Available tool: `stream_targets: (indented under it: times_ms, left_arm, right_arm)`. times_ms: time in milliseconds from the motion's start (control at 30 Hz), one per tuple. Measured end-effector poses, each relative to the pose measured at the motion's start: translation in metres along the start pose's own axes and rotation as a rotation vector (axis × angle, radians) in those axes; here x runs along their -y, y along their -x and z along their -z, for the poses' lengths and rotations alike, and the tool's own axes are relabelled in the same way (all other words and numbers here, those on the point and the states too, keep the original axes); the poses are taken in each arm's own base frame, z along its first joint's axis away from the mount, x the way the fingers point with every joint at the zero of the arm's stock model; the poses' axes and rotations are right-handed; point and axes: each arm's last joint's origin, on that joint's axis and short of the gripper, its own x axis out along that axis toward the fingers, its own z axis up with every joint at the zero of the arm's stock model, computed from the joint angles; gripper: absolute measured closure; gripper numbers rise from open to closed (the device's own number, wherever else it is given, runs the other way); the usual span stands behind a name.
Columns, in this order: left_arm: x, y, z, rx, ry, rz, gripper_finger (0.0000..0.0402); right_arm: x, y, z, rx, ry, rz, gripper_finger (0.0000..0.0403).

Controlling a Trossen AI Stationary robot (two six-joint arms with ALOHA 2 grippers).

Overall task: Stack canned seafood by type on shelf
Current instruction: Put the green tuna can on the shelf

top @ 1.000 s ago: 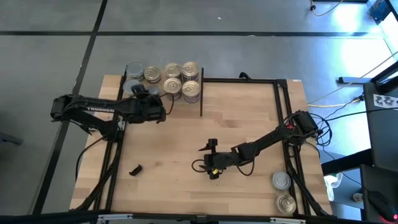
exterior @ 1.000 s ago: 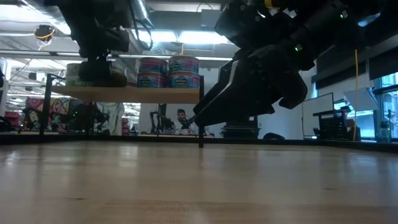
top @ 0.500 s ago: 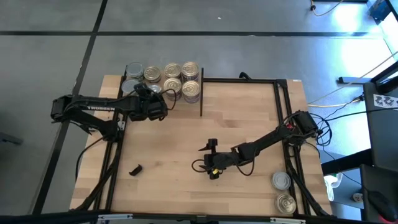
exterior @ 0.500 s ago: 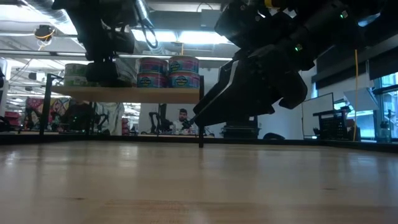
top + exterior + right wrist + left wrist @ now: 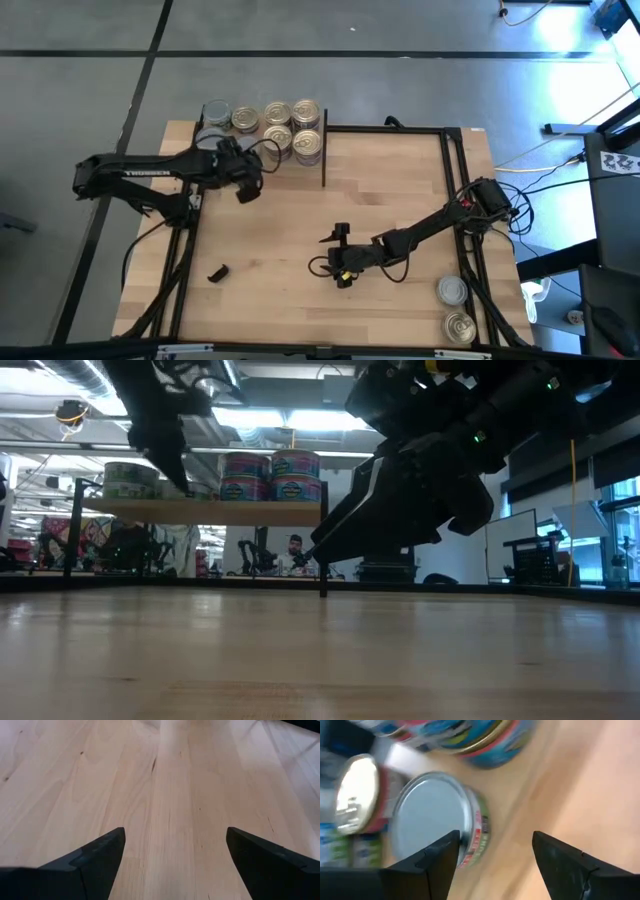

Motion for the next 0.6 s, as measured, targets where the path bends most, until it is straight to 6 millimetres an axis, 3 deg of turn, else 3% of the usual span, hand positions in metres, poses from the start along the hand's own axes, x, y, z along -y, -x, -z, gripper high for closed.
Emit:
stream_targets:
  times_ms: [133,300,400,600]
  left_arm:
    - [0.007,0.016,0.000,0.059,0.068,0.243,0.0155]
    - [0.036,0.040,0.001,0.145,0.061,0.469,0.0155]
    - [0.050,0.050,0.004,0.191,0.007,0.421,0.0155]
    - [0.056,0.056,0.014,0.159,0.029,0.375,0.0155]
  right_arm:
    - [0.000,0.000,0.000,0.000,0.000,0.000,0.0056]
    - [0.000,0.000,0.000,0.001,0.000,0.004,0.0056]
    - [0.000,0.000,0.000,0.005,-0.002,0.005,0.0056]
    - [0.000,0.000,-0.001,0.014,-0.006,0.005,0.0056]
